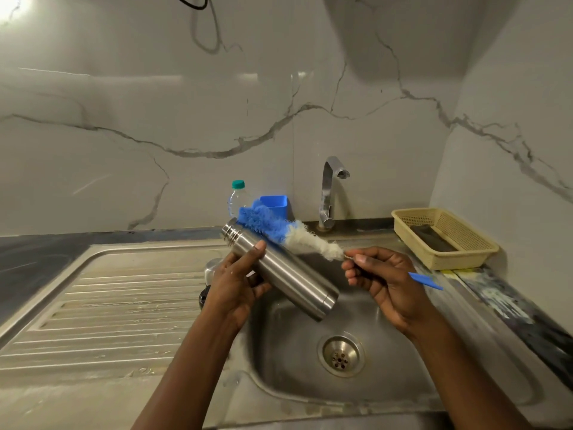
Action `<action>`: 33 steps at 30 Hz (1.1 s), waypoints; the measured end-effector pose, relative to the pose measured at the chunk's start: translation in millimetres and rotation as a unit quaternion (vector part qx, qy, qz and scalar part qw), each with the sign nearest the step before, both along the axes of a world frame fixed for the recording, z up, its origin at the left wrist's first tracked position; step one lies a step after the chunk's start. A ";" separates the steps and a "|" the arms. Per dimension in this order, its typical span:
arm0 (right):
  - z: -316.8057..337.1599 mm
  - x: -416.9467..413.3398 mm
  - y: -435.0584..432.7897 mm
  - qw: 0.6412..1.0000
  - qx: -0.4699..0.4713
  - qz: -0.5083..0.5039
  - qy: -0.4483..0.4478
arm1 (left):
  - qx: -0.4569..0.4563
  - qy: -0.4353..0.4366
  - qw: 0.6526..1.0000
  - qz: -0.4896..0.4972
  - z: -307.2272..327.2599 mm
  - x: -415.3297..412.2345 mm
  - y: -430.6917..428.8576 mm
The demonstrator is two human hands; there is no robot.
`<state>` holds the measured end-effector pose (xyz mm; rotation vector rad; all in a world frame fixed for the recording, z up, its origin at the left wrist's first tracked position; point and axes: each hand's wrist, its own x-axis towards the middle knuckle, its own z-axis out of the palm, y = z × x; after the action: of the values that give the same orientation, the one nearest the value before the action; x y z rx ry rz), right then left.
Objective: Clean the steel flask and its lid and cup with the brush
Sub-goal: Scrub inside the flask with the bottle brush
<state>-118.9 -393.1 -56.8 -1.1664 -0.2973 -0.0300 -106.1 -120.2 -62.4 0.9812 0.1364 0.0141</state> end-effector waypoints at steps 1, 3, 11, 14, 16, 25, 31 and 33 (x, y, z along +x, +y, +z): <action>-0.2 0.7 2.3 1.000 -0.003 0.000 0.002 | 0.002 0.001 1.000 -0.001 0.0 -0.8 -2.0; 2.2 0.8 -1.9 1.000 -0.004 -0.004 0.006 | 0.000 0.000 1.000 0.010 0.6 -0.8 -1.5; -0.3 1.6 -6.6 1.000 -0.007 -0.001 0.011 | -0.030 -0.023 0.998 0.047 4.9 1.9 8.7; 0.3 1.8 -1.9 1.000 -0.012 0.007 0.008 | -0.035 -0.020 0.998 0.056 2.9 0.9 5.1; 2.6 1.0 -13.8 1.000 -0.005 -0.002 0.014 | -0.056 -0.033 0.994 0.082 5.1 3.1 11.1; 2.4 0.8 -11.5 1.000 -0.020 0.012 0.000 | -0.091 -0.041 0.991 0.090 1.9 2.9 2.2; 4.3 0.6 -52.0 0.999 -0.001 -0.034 0.020 | -0.066 -0.067 0.989 0.119 7.7 4.3 10.9; 2.8 1.8 -48.9 0.999 -0.006 -0.024 0.022 | -0.057 -0.062 0.990 0.109 7.1 3.4 3.6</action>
<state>-117.1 -442.0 -54.0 -1.1836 -0.2306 -0.0444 -102.8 -116.6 -55.4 0.8459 0.1281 0.2649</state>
